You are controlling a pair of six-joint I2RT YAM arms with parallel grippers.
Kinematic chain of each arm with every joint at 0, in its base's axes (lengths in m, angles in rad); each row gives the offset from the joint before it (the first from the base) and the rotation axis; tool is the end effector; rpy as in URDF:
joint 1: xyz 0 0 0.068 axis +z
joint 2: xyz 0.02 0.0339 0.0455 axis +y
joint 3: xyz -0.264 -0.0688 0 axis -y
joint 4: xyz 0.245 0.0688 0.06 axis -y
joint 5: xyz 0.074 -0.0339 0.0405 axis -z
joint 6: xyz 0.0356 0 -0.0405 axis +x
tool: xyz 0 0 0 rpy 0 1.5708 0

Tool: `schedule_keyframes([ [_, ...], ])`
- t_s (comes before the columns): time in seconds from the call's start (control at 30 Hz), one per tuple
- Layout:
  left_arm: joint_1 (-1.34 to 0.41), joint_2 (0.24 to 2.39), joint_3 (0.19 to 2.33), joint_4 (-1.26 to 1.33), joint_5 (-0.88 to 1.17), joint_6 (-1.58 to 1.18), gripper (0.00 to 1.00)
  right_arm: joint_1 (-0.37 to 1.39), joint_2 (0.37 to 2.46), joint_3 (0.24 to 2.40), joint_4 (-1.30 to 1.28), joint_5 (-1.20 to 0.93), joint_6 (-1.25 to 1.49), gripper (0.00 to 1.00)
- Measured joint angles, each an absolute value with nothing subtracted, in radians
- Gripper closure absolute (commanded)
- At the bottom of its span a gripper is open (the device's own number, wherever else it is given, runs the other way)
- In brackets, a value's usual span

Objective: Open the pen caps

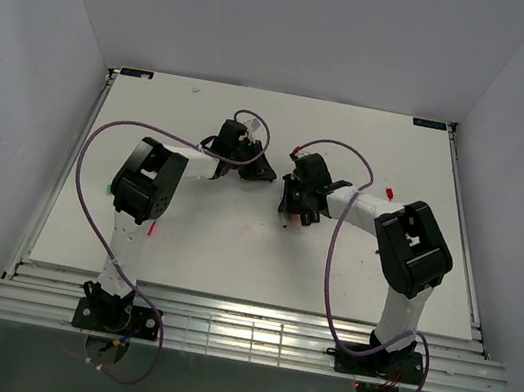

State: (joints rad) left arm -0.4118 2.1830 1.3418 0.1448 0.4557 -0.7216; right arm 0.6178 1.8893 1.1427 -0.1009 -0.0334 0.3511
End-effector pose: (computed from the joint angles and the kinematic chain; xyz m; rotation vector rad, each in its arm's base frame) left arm 0.4162 -0.1989 0.1189 -0.1141 2.4292 -1.0796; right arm 0.3219 0.2302 0.1597 -0.3446 2.4512 0.4727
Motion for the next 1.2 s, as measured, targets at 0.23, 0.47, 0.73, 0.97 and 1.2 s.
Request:
schedule_keyframes([
  [0.23, -0.413, 2.188, 1.355, 0.134, 0.454, -0.722, 1.0, 0.623, 1.903, 1.172, -0.129, -0.017, 0.352, 0.72],
  [0.47, -0.413, 2.188, 1.356, 0.13, 0.455, -0.72, 1.0, 0.624, 1.903, 1.193, -0.159, 0.012, 0.344, 0.52],
  [0.73, -0.414, 2.188, 1.359, 0.123, 0.457, -0.718, 1.0, 0.624, 1.89, 1.209, -0.184, 0.027, 0.338, 0.51],
  [0.97, -0.421, 2.198, 1.384, 0.112, 0.464, -0.718, 0.96, 0.624, 1.757, 1.209, -0.183, 0.026, 0.337, 0.5],
  [1.2, -0.433, 2.248, 1.443, 0.112, 0.49, -0.719, 0.83, 0.561, 1.577, 1.179, -0.169, 0.05, 0.341, 0.49],
])
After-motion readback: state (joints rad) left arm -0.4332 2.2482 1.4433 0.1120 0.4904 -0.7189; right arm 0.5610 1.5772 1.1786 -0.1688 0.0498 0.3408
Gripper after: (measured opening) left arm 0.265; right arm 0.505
